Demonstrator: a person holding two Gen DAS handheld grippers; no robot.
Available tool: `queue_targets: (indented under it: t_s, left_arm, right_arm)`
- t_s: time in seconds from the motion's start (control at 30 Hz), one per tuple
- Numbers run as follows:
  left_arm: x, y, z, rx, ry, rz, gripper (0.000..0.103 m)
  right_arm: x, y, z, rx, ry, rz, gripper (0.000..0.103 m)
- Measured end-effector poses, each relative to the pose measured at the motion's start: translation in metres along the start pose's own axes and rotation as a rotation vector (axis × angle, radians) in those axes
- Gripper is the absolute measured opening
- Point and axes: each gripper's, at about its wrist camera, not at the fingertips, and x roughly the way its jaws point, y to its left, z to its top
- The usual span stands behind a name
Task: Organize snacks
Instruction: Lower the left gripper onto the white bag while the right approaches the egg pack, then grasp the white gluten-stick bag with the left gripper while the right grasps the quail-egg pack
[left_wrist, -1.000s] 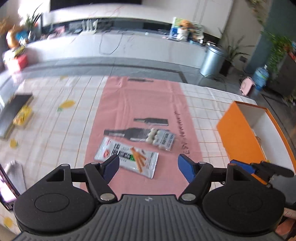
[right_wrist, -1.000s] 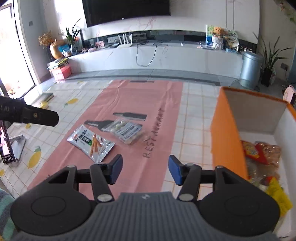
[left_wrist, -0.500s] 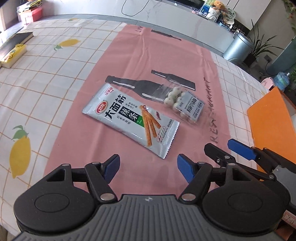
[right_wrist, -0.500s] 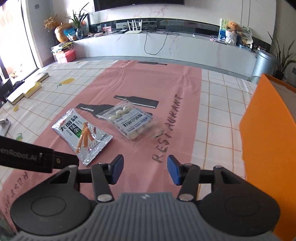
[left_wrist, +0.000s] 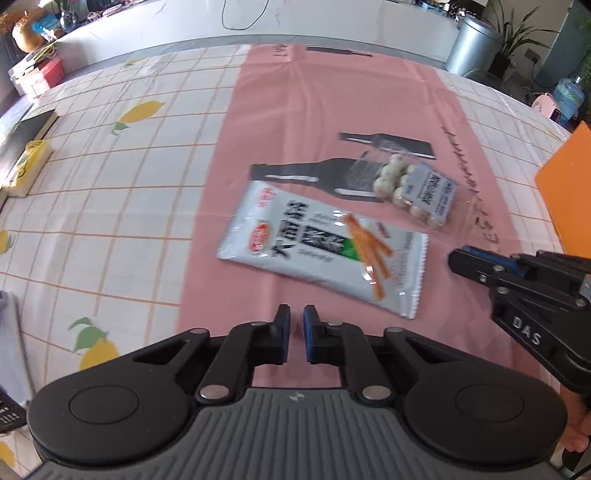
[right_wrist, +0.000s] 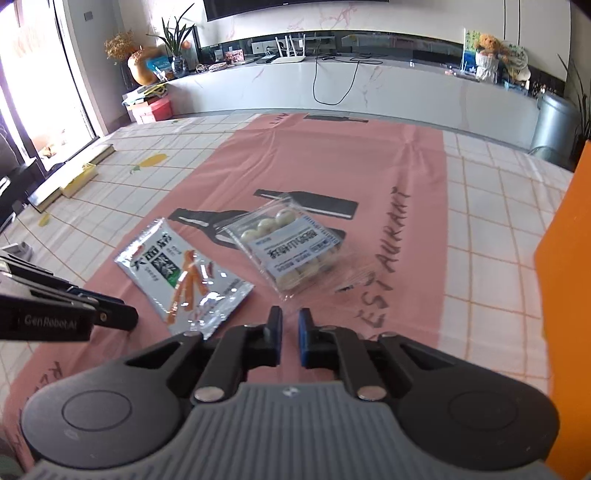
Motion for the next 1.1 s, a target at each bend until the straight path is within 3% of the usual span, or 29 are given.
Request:
queue_targets:
  t_s: [0.17, 0.33, 0.53, 0.77, 0.87, 1.1]
  left_arm:
    - [-0.004, 0.018, 0.000, -0.071, -0.002, -0.026, 0.012]
    - [-0.005, 0.020, 0.000, -0.133, -0.013, -0.066, 0.031]
    - [-0.010, 0.018, -0.002, -0.137, -0.023, -0.061, 0.039]
    - [-0.012, 0.030, -0.005, -0.166, -0.020, -0.059, 0.040]
    - [-0.009, 0.032, -0.004, -0.177, -0.020, -0.071, 0.040]
    - [-0.006, 0.040, 0.000, -0.215, -0.038, -0.091, 0.040]
  right_arm:
    - [-0.001, 0.017, -0.006, -0.020, 0.014, 0.046, 0.000]
    - [-0.014, 0.034, -0.001, -0.155, -0.043, 0.033, 0.002]
    - [0.014, 0.046, 0.017, -0.234, -0.032, 0.020, 0.001]
    - [0.039, 0.049, 0.032, -0.304, -0.051, -0.032, 0.000]
    - [0.046, 0.046, 0.035, -0.313, -0.019, -0.054, 0.000]
    - [0.026, 0.057, 0.014, -0.287, 0.006, 0.054, 0.001]
